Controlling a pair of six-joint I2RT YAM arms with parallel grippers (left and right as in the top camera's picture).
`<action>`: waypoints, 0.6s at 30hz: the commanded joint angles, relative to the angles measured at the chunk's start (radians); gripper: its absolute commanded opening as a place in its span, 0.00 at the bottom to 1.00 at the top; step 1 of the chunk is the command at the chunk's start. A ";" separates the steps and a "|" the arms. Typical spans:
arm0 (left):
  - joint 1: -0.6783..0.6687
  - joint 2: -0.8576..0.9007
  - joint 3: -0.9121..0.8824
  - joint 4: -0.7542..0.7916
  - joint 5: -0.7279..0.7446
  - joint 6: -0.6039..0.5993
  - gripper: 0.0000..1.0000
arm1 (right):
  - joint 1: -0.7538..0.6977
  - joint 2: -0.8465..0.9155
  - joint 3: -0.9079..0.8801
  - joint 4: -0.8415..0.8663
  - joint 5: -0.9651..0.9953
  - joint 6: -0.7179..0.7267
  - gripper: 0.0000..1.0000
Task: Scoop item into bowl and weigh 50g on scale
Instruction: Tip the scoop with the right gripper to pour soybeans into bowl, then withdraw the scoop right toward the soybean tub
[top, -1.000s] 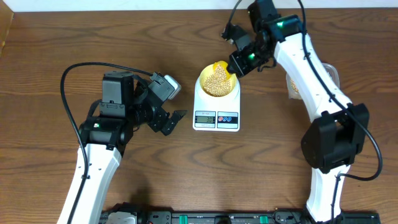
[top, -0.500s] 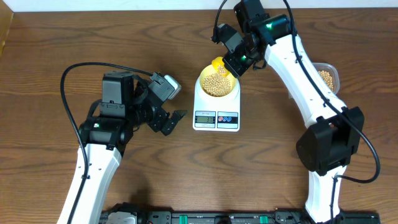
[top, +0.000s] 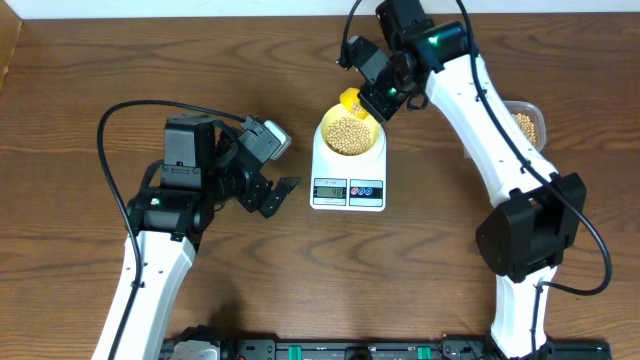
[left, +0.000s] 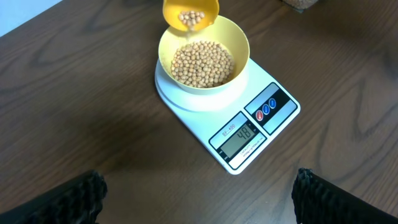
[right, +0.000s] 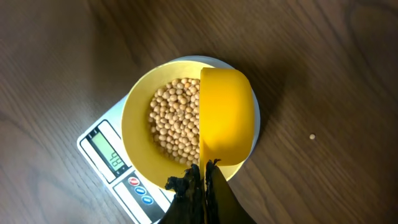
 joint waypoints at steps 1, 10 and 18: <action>0.003 0.007 -0.004 0.001 0.005 0.010 0.97 | 0.019 -0.019 0.026 -0.004 0.019 -0.052 0.01; 0.003 0.007 -0.004 0.001 0.005 0.010 0.98 | 0.038 -0.019 0.026 -0.011 0.030 -0.101 0.01; 0.003 0.007 -0.004 0.001 0.005 0.010 0.98 | 0.056 -0.019 0.026 -0.016 0.030 -0.161 0.01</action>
